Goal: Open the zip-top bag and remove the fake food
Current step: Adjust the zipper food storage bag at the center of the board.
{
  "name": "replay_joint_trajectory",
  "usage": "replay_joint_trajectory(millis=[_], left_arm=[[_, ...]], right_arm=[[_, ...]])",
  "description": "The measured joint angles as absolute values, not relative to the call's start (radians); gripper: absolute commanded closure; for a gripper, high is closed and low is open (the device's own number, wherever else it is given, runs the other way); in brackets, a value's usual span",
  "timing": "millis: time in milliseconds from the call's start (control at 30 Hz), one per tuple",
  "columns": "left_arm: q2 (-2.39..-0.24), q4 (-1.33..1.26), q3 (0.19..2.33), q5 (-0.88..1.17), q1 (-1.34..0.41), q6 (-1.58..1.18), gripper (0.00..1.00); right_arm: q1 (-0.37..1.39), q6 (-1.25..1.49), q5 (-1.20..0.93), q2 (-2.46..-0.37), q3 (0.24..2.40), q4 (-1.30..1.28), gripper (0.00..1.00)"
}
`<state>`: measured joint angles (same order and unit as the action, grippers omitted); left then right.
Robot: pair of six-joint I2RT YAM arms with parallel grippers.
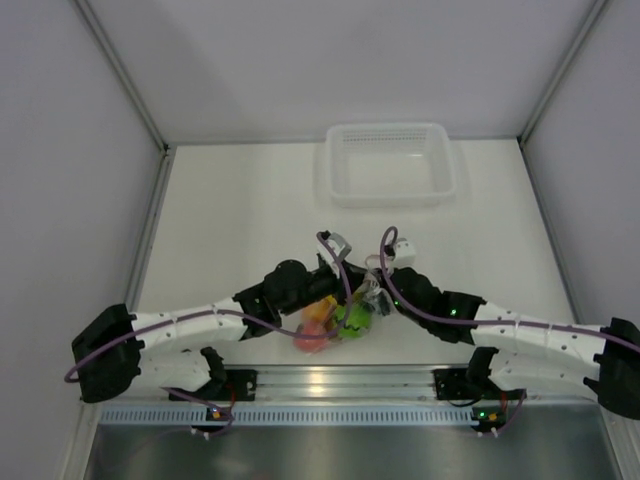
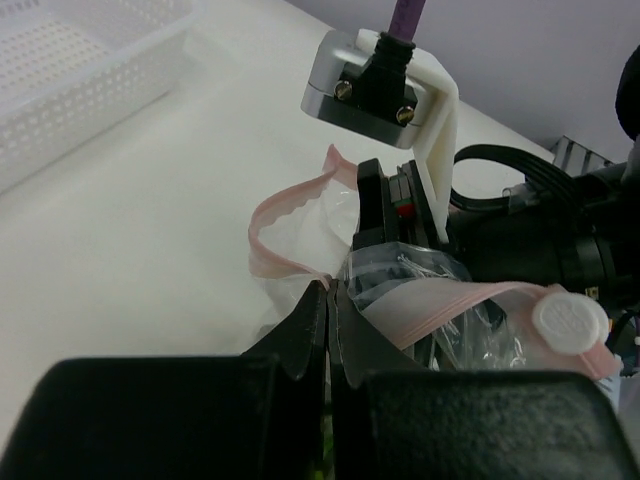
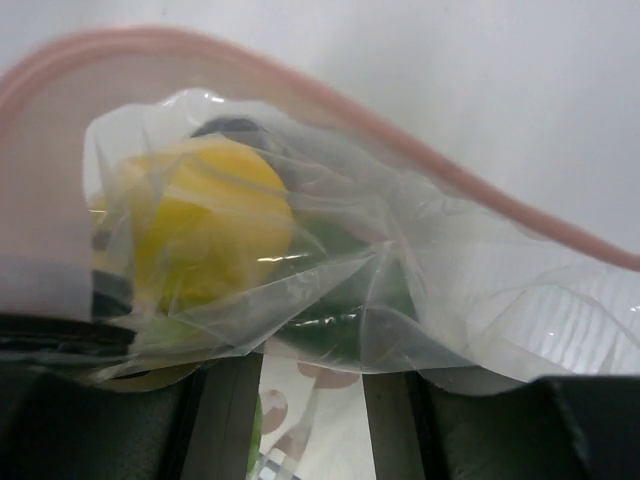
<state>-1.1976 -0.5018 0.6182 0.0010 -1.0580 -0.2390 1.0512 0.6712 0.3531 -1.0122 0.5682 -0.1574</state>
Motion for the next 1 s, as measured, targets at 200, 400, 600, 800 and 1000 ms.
replay_joint_trajectory(millis=[200,400,600,800,1000], left_arm=[[-1.168,-0.481,0.550,-0.056,-1.145,-0.295,1.00],[-1.145,-0.463,0.504,-0.160,-1.228,-0.317,1.00],[-1.121,-0.454,0.493,-0.228,-1.235,-0.339,1.00],[-1.099,-0.499,0.476,-0.264,-1.245,-0.331,1.00],[-1.097,-0.583,0.412,-0.256,-1.246,-0.292,1.00]], right_arm=[[1.050,0.703,0.358,-0.902,0.492,-0.151,0.57],[1.050,0.727,0.323,-0.822,0.456,-0.115,0.59],[1.050,0.749,0.257,-0.819,0.458,-0.120,0.59],[1.050,0.803,0.173,-0.857,0.459,-0.123,0.59],[1.050,0.851,0.120,-0.895,0.432,-0.070,0.55]])
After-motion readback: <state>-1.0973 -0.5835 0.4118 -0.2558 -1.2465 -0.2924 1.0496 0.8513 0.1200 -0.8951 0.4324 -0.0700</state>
